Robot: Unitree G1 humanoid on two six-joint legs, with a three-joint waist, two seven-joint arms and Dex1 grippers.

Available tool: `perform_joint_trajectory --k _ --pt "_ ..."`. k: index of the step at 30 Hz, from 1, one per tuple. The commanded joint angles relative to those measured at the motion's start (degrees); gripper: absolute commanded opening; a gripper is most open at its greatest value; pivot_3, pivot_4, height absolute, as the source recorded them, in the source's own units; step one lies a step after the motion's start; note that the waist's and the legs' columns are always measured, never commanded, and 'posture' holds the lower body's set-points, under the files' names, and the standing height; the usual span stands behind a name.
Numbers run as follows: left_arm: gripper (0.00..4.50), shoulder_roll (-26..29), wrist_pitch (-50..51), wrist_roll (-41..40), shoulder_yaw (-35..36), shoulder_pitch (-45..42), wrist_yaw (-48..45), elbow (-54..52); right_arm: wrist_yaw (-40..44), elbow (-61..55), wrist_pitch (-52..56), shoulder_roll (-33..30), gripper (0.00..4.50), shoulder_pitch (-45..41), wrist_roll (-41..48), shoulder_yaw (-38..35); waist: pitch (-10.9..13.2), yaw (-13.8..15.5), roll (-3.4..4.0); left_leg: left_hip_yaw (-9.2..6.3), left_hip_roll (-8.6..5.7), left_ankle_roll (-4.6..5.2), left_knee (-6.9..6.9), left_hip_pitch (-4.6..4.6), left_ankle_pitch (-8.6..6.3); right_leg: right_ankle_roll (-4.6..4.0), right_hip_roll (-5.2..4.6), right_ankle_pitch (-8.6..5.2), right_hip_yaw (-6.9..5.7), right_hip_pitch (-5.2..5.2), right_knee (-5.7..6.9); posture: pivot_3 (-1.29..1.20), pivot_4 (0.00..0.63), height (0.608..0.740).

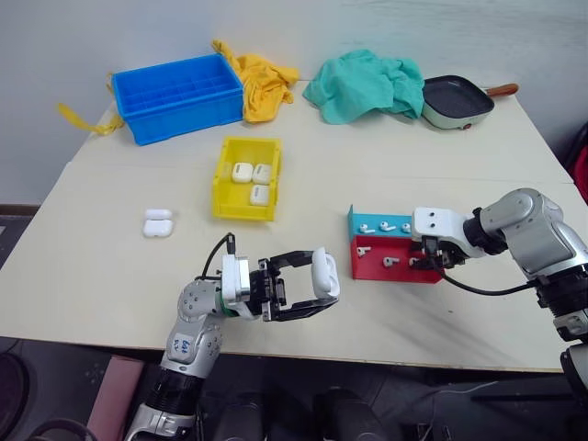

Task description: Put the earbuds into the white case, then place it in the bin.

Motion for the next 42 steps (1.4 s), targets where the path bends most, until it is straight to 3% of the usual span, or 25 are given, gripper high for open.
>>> perform_joint_trajectory --k 1,19,22,25,35,42 --pt "2.78 0.1 -0.2 -0.4 -0.3 -0.2 0.4 -2.5 0.9 1.1 -0.8 -0.1 1.89 -0.3 -2.1 0.3 0.0 0.0 0.0 0.0 0.0 0.0 0.0 0.0 0.0 0.0 0.0 0.0 0.0 0.0 0.0 0.0 0.15 0.74" --pt "2.78 0.0 -0.7 -0.2 -0.3 -0.2 1.2 -2.2 1.5 0.5 -1.3 0.1 1.89 1.5 -2.8 -0.2 0.0 0.0 0.0 0.0 0.0 0.0 0.0 0.0 0.0 0.0 -0.01 0.0 -0.01 0.01 -0.01 0.0 0.15 0.74" --pt "2.78 0.3 -0.7 -0.3 -0.2 0.0 0.9 -2.3 1.6 0.0 -1.4 -0.1 1.35 2.1 -2.7 -0.4 0.0 0.0 -0.01 -0.01 0.0 0.0 0.0 0.0 0.0 0.0 -0.01 0.0 -0.02 0.02 -0.01 0.0 0.15 0.74" --pt "2.78 0.6 -0.8 -0.4 0.0 0.2 0.9 -2.3 2.2 -0.6 -2.0 -0.4 0.45 2.8 -2.8 -0.5 0.0 0.0 -0.01 0.0 0.0 0.01 0.03 0.02 -0.01 0.0 -0.01 0.0 -0.01 0.04 -0.01 0.0 0.15 0.74" --pt "2.78 0.5 -1.1 -0.4 0.1 -0.1 1.1 -2.0 1.9 -1.4 -1.3 0.1 0.45 3.7 -2.5 -2.1 0.0 0.0 -0.01 0.0 0.0 0.02 0.02 0.03 -0.01 0.0 -0.01 0.0 -0.02 0.06 -0.02 0.0 0.15 0.74" --pt "2.78 -0.5 2.3 -4.2 -0.8 -2.1 -1.0 -3.1 5.2 -12.8 3.0 -2.1 0.45 9.9 15.3 -17.9 0.0 0.2 0.03 -0.01 0.0 -0.01 -0.01 -0.09 0.0 0.0 -0.01 0.0 -0.04 -0.04 -0.03 0.0 0.15 0.74"
